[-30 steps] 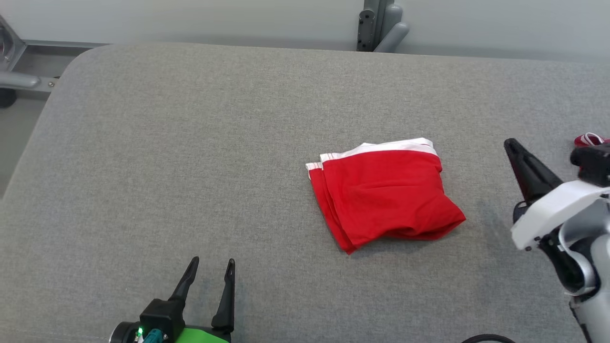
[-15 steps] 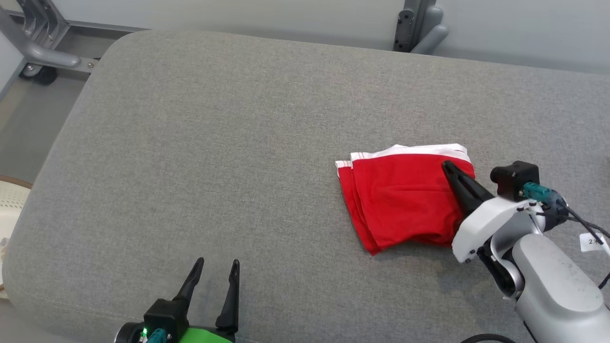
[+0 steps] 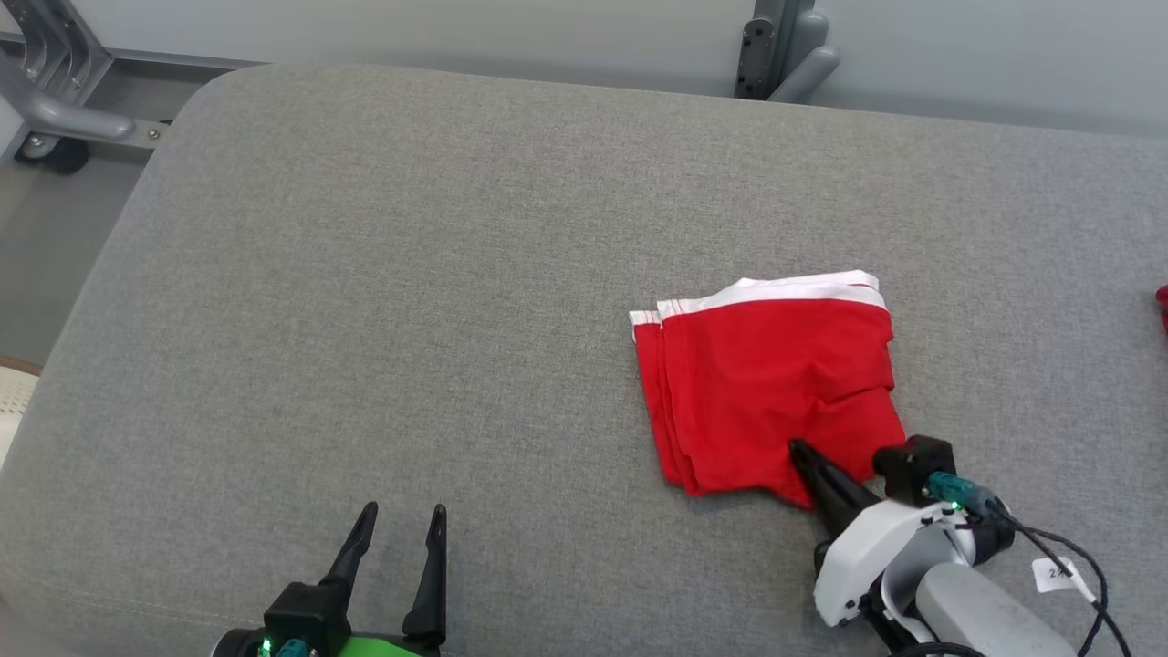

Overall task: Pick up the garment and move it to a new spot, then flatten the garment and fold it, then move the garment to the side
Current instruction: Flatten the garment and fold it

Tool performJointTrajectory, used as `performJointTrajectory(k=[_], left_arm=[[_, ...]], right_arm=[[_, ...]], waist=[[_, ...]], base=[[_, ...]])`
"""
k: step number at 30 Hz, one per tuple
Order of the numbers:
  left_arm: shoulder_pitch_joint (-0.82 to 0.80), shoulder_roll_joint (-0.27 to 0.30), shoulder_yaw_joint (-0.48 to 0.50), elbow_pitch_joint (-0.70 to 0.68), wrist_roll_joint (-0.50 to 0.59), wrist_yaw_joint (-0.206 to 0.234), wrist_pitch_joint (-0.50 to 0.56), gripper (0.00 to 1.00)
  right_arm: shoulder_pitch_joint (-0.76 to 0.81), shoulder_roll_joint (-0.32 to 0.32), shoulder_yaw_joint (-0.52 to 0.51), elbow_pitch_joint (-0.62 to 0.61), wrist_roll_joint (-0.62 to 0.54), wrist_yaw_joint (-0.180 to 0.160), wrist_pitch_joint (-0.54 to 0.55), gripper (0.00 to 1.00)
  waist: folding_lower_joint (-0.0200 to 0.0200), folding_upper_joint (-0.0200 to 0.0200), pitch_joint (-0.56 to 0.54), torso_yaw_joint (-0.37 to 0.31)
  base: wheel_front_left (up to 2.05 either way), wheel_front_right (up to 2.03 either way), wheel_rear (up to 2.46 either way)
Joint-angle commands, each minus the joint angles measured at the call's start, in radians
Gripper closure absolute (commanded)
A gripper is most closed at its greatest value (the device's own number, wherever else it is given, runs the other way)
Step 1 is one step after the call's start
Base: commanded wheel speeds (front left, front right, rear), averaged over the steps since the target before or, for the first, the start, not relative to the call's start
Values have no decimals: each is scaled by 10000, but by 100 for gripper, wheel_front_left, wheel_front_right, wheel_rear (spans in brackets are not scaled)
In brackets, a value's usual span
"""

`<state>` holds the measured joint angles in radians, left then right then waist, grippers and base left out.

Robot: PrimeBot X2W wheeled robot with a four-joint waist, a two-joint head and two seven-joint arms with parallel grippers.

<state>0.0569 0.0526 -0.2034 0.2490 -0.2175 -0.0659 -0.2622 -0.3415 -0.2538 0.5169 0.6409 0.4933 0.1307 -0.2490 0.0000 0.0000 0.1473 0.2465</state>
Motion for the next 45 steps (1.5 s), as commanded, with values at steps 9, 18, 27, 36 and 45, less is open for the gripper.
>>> performJointTrajectory(k=[9,18,27,36,45], left_arm=[[93,-7,191,50,131,-57,-30,0],[477,-14,383,-67,91,73,-30,0],[1038,-12,798,-598,159,235,-31,0],[1161,-12,972,-1138,372,266,-31,0],[1170,-9,847,-795,543,-103,-31,0]], right_arm=[[430,770,404,825,552,-2,-106,100],[1375,937,-1144,-1317,-484,-2,-157,100],[4182,1448,-3798,-4752,-2317,-2,-162,0],[5494,1841,-5957,-5319,-3998,-2,-161,0],[5568,1975,-6438,-4908,-4150,-2,-163,0]], waist=[[0,0,-132,-66],[0,0,-589,-329],[0,0,-1129,-1172],[0,0,-1579,-1746],[0,0,-1753,-1895]], base=[[0,0,0],[0,0,0],[0,0,0],[0,0,0],[0,0,0]])
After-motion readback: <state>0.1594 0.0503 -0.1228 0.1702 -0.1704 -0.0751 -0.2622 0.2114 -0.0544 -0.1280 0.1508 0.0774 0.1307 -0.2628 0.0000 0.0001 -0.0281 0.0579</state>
